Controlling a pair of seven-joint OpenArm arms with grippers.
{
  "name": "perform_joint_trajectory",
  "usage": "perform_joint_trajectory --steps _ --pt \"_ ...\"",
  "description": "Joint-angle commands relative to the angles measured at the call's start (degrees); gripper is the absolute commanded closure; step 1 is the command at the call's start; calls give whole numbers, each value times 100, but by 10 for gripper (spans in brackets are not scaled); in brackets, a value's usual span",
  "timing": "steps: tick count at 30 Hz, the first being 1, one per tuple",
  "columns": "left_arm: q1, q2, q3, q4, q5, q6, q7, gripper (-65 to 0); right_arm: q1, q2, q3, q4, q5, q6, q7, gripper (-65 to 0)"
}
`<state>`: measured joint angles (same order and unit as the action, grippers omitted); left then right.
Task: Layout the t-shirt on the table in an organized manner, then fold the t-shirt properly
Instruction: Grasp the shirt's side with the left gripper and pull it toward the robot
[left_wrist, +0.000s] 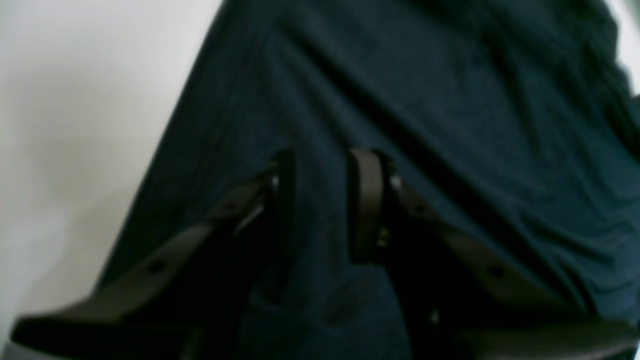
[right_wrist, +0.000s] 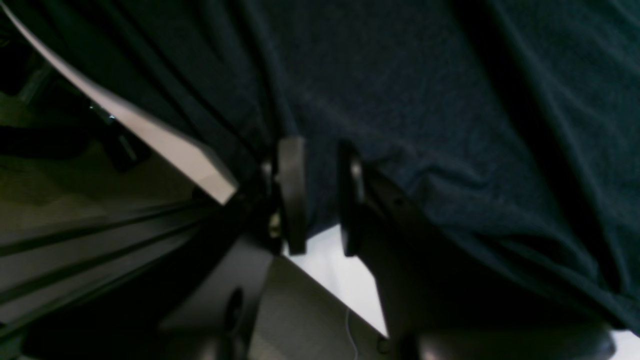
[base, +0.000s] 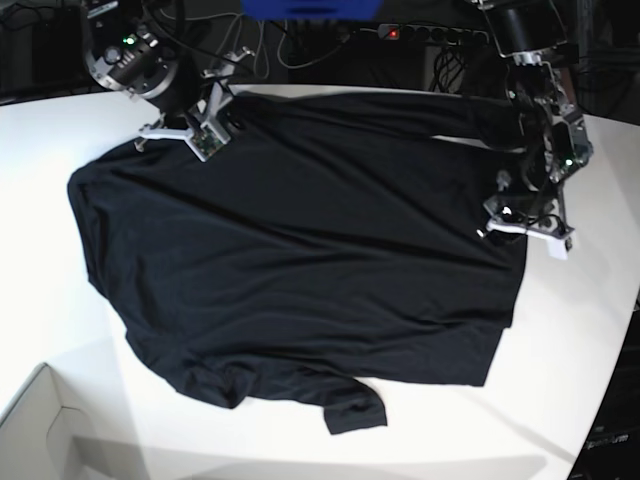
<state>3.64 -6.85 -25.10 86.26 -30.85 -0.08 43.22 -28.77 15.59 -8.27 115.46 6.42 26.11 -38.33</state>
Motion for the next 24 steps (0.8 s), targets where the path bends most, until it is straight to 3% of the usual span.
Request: perform_joint_trajectory --steps 1,12,18,24 --pt "27 -58 -44 196 -67 -23 -98 -177 -2 36 32 89 66 22 118 -122" --pt "977 -207 -553 671 -67 -23 -89 -177 60 36 58 89 66 22 127 -122" --pt "1548 -190 -905 1638 -110 -23 -80 -177 157 36 67 89 57 22 83 -123" --pt "2418 -207 -1142 2464 -1174 -23 -80 -177 201 45 67 89 57 22 83 -123"
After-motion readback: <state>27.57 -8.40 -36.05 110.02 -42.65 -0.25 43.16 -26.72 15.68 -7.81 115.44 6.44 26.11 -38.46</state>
